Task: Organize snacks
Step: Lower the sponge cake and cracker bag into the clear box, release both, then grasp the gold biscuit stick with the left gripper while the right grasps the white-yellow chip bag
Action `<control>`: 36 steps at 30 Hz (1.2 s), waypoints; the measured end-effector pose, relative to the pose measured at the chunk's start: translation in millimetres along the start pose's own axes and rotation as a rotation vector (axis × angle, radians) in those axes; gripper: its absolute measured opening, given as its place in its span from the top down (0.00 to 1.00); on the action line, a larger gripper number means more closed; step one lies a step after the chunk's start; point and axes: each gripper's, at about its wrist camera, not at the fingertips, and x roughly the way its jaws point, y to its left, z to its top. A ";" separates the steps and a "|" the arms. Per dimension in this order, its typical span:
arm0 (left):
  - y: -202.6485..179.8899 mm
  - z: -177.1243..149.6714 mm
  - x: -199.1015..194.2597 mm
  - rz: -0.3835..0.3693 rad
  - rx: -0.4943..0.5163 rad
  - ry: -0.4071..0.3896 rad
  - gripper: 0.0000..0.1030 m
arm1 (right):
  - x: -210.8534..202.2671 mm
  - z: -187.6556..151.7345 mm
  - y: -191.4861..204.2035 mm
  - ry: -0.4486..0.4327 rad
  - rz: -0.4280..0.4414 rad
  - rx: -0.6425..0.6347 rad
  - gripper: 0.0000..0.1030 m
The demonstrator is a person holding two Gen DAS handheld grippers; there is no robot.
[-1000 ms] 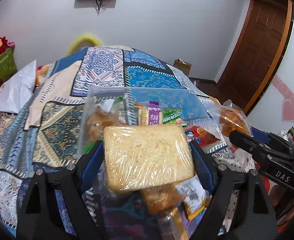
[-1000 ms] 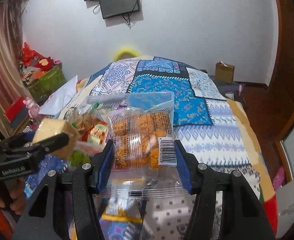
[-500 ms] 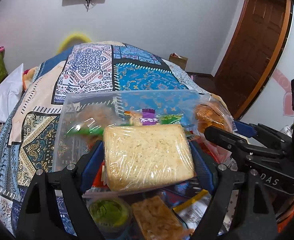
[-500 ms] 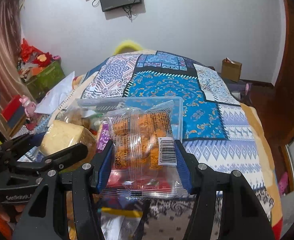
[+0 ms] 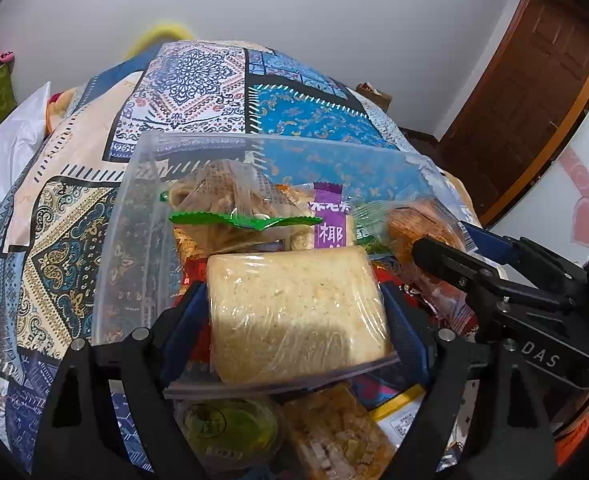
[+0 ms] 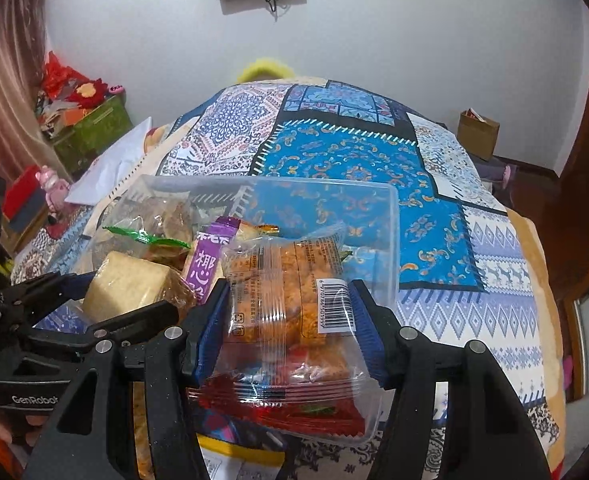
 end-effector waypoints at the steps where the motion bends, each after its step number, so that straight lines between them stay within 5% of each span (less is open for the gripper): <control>1: 0.7 -0.2 -1.0 0.002 -0.004 0.004 0.18 | -0.1 0.3 -0.1 0.007 0.001 0.003 0.45; 7: -1.1 -0.5 -21.5 -0.032 -0.021 -0.007 0.17 | -11.4 0.5 1.0 0.007 0.008 0.002 0.39; 19: -19.9 -13.5 -85.0 0.029 0.053 -0.092 0.16 | -75.6 -4.4 8.6 -0.096 -0.005 0.002 0.28; 36: -23.9 -99.4 -82.7 0.021 0.023 0.078 0.16 | -76.8 -76.1 0.9 0.022 -0.049 0.039 0.23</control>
